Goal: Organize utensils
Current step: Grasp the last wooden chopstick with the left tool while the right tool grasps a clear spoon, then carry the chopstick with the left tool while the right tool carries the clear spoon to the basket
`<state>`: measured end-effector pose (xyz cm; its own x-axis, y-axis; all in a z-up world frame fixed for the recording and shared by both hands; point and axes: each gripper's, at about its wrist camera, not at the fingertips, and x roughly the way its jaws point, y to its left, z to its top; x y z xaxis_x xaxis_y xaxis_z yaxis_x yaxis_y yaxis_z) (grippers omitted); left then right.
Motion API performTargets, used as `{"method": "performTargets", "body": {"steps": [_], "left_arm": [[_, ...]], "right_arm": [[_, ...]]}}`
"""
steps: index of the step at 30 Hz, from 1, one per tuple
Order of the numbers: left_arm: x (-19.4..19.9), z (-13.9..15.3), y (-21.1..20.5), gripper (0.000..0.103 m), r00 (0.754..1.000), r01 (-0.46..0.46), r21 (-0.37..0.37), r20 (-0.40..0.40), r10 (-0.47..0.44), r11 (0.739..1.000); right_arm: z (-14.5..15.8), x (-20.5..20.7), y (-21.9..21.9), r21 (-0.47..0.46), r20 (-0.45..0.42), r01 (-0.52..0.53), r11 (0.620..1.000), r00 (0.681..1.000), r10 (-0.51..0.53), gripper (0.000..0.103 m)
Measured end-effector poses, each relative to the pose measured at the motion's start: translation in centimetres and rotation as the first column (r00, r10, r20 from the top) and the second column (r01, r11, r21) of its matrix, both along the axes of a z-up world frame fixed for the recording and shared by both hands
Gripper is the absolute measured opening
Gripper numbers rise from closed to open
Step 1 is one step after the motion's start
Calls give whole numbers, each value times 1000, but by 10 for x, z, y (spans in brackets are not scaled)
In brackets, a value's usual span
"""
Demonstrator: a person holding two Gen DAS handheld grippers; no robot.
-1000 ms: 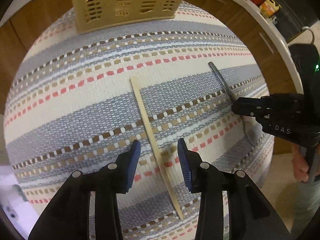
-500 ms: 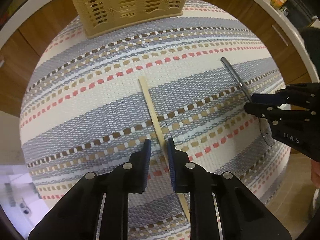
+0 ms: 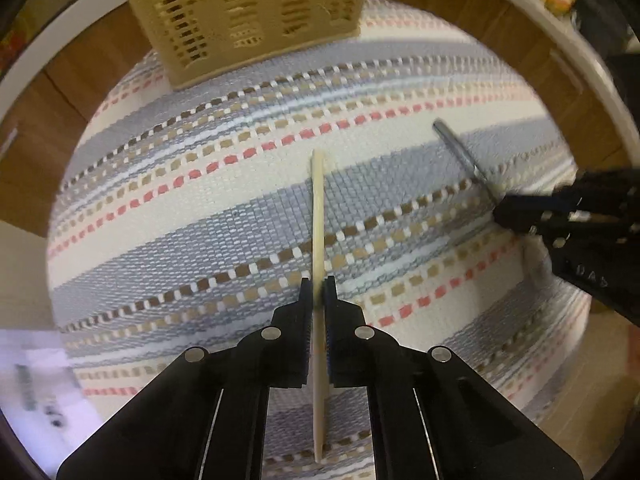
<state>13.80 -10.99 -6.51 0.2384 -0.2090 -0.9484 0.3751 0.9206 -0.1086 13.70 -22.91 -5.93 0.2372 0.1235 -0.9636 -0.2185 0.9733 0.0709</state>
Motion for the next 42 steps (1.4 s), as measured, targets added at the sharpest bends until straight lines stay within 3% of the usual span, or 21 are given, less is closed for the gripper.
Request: {"method": "performTargets", "body": {"steps": [4, 9, 18, 22, 26, 30, 33, 39, 42], "left_arm": [[1, 11, 22, 3, 999, -44, -143, 21, 47, 989], [-4, 37, 46, 3, 990, -64, -285, 103, 97, 956], [-1, 111, 86, 3, 945, -48, -495, 260, 201, 868], [5, 153, 104, 3, 889, -32, -554, 365, 277, 832], [17, 177, 95, 3, 823, -42, -562, 449, 347, 826], [30, 196, 100, 3, 784, -46, -570, 488, 383, 820], [45, 204, 102, 3, 751, -38, -574, 524, 402, 818], [75, 209, 105, 3, 678, -26, -579, 589, 440, 815], [91, 207, 102, 3, 629, -14, -567, 635, 448, 823]], "right_arm": [[5, -2, -16, 105, 20, -1, 994, 1000, -1, 10], [34, -15, -33, 213, 143, -19, 977, 990, -12, 10], [104, -28, -40, 285, 392, -106, 953, 920, -15, 10], [131, -23, -35, 275, 500, -140, 951, 866, -17, 10], [159, -9, -25, 287, 580, -164, 944, 814, -35, 10], [180, 10, -16, 282, 644, -168, 945, 763, -57, 10], [194, 27, -8, 277, 694, -160, 948, 715, -82, 10], [206, 57, -7, 248, 802, -164, 955, 588, -108, 10], [205, 71, -7, 220, 838, -133, 966, 533, -117, 11]]}}
